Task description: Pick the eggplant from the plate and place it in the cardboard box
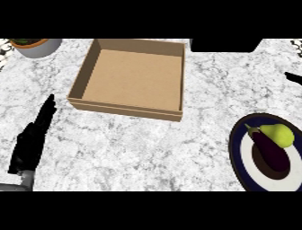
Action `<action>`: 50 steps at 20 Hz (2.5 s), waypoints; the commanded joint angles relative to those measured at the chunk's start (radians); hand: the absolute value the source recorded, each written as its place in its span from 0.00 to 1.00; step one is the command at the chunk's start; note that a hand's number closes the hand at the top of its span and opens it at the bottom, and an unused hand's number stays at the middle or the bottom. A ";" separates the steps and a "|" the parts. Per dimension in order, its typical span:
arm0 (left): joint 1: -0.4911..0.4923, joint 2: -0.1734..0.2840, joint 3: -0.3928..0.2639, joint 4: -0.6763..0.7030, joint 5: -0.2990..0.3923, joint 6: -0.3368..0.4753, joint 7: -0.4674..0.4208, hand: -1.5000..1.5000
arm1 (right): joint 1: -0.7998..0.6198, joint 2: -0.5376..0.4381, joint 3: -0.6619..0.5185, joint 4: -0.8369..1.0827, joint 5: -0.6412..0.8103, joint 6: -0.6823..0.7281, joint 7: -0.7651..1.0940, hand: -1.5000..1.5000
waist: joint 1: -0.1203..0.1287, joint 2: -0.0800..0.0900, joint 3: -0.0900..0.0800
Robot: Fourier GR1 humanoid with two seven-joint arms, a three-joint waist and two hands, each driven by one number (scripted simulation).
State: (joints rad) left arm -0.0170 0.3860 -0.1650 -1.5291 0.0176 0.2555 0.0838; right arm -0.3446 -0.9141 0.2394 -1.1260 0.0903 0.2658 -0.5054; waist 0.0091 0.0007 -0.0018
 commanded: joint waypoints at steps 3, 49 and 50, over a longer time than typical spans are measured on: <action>0.016 -0.001 0.005 -0.015 -0.005 0.000 0.010 0.50 | -0.004 -0.145 0.140 -0.100 0.185 0.127 0.084 0.00 | -0.003 -0.004 0.000; 0.066 -0.188 0.149 -0.107 -0.194 -0.151 0.056 0.50 | 0.156 0.361 -0.115 -0.110 0.798 0.190 0.241 0.00 | -0.004 -0.001 0.002; 0.006 -0.163 0.202 -0.026 -0.182 -0.177 0.021 0.50 | 0.193 0.361 -0.127 -0.200 0.797 0.234 0.263 0.00 | -0.008 -0.001 0.002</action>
State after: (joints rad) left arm 0.0044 0.2273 0.0082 -1.5634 -0.1542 0.0926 0.1064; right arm -0.1526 -0.5761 0.1372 -1.2996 0.8578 0.4627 -0.2478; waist 0.0017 -0.0002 0.0002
